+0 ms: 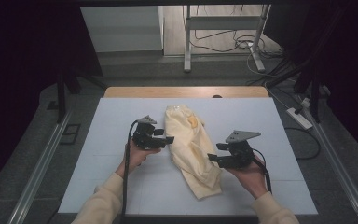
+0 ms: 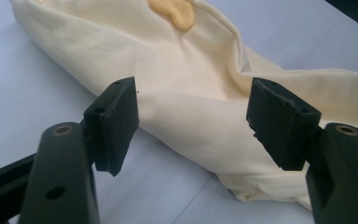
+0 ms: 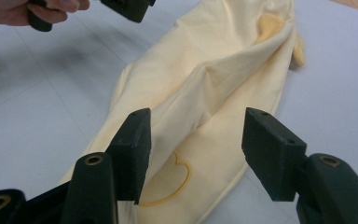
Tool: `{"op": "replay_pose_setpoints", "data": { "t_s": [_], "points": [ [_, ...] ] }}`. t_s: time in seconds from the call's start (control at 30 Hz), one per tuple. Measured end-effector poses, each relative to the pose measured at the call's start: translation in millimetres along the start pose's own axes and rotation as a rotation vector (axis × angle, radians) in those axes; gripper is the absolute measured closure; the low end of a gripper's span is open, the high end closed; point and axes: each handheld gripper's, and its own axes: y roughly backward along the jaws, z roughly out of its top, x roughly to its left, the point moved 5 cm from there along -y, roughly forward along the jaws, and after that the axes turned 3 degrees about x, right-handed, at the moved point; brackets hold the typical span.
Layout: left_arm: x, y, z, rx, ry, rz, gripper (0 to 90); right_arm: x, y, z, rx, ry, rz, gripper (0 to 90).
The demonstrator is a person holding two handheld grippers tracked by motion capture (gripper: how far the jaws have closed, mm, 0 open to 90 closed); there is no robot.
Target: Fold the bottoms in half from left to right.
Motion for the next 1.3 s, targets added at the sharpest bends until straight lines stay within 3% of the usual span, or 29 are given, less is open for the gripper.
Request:
{"op": "replay_pose_setpoints", "data": {
  "t_s": [0.27, 0.4, 0.57, 0.7, 0.8, 0.93, 1.3],
  "points": [
    [-2.9, -0.4, -1.8, 0.015, -0.019, -0.004, 32.8, -2.2, -17.5, 21.6, 0.016, 0.038, -0.051, 42.3],
    [-3.9, -0.7, -2.4, 0.017, -0.024, -0.005, 32.3, -1.9, -26.2, 29.8, 0.022, 0.034, -0.037, 42.0],
    [-3.9, -1.2, -3.7, 0.023, -0.031, -0.013, 32.1, -0.8, -43.9, 26.1, 0.079, 0.039, -0.024, 42.7],
    [-3.6, -0.8, -3.9, 0.02, -0.028, -0.016, 32.1, -0.2, -52.7, 17.3, 0.14, 0.054, -0.011, 53.0],
    [-3.1, -0.3, -3.5, 0.006, -0.016, 0.001, 32.1, -1.4, -51.6, 12.8, 0.16, 0.044, 0.005, 65.2],
    [-2.2, 1.7, -3.6, 0.004, -0.015, 0.002, 31.9, -2.2, -49.6, 5.0, 0.201, 0.073, -0.002, 82.6],
    [-0.1, 1.8, -6.0, 0.014, -0.005, -0.007, 31.5, -11.5, -28.8, -6.9, 0.191, 0.062, -0.035, 85.7]
  ]
}}
